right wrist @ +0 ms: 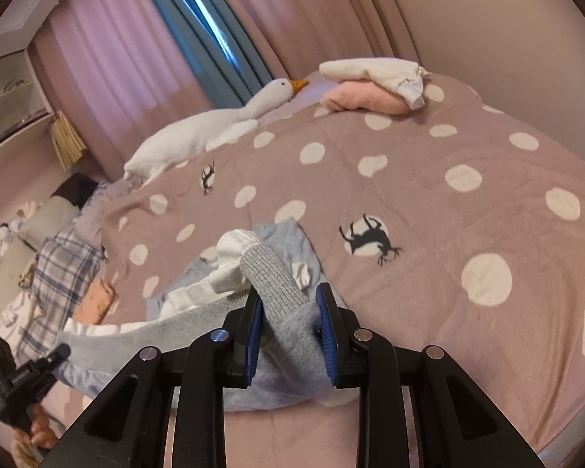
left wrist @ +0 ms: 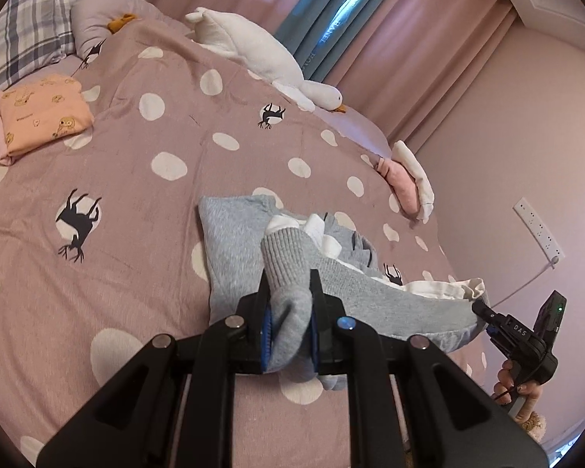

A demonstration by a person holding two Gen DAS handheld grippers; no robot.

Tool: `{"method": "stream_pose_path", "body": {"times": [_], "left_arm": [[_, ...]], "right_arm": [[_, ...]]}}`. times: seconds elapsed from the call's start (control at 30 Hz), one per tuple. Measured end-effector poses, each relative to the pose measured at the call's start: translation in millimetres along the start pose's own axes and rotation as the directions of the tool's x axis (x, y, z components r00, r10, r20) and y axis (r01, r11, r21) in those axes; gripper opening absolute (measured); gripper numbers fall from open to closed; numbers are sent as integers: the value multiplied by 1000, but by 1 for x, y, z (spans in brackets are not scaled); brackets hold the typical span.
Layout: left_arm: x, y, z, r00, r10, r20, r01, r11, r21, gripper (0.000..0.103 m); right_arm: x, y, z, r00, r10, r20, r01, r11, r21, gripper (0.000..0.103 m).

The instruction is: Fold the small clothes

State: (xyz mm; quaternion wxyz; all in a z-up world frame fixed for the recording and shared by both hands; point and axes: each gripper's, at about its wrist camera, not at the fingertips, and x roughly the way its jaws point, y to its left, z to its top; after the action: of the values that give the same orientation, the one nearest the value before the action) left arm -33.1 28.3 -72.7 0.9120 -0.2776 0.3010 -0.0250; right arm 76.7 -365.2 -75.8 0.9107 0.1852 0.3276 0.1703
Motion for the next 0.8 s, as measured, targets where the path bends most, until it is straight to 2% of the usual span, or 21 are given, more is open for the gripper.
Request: {"method": "stream_pose_path", "body": {"times": [0.53,0.8], "left_arm": [[3,-6,22,999,-26,29,25,1000,8,14],[14,-6,39,999,-31,37,31,999,8,14]], "right_arm": [[3,6,16,1000,-1,26,2,1000,-21,27],[13,14,38,999,4,41,-2,999,-41,27]]}}
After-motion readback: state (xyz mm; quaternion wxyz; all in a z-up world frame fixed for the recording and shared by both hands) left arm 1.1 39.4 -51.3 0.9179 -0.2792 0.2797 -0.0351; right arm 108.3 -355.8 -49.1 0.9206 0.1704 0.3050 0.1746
